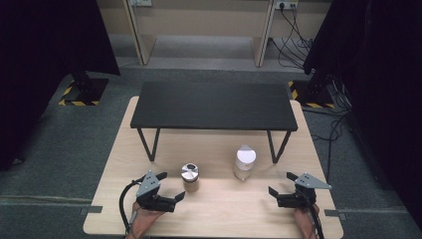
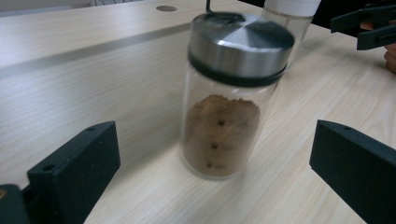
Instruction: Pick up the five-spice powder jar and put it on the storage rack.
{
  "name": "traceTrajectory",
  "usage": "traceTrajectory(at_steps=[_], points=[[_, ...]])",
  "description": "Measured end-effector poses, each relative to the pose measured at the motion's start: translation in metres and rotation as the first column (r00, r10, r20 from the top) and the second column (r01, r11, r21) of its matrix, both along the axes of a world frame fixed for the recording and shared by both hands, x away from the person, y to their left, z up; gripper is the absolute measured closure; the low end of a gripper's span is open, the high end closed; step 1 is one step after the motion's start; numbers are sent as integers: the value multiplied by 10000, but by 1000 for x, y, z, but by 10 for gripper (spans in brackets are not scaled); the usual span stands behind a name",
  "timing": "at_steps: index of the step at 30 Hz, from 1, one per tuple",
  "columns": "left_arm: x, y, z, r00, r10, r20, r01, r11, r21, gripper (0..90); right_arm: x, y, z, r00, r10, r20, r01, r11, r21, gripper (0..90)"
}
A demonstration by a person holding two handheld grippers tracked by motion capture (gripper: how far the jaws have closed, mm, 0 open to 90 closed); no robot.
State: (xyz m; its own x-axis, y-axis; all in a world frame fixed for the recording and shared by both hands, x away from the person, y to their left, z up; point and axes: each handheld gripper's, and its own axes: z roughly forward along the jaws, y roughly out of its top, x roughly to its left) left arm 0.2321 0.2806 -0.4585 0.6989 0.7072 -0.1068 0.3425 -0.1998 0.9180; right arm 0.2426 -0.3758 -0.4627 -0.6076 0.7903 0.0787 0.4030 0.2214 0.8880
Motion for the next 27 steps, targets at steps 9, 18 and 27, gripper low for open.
traceTrajectory(at_steps=[9, 18, 27], points=[[12, -33, 12, 9993, 200, -311, -182, 9982, 571, 8, 0, 1, 0, 10000, 20, 2, -20, 10000, -50, 20], [19, -61, 16, 9987, 489, -163, -468, 9930, 1088, 23, 0, 1, 0, 10000, 38, 20, -38, 10000, -59, 20], [23, -69, 13, 9965, 804, -242, -764, 9878, 1360, 116, 0, 1, 1, 10000, 56, 19, -55, 9999, -107, 20]])
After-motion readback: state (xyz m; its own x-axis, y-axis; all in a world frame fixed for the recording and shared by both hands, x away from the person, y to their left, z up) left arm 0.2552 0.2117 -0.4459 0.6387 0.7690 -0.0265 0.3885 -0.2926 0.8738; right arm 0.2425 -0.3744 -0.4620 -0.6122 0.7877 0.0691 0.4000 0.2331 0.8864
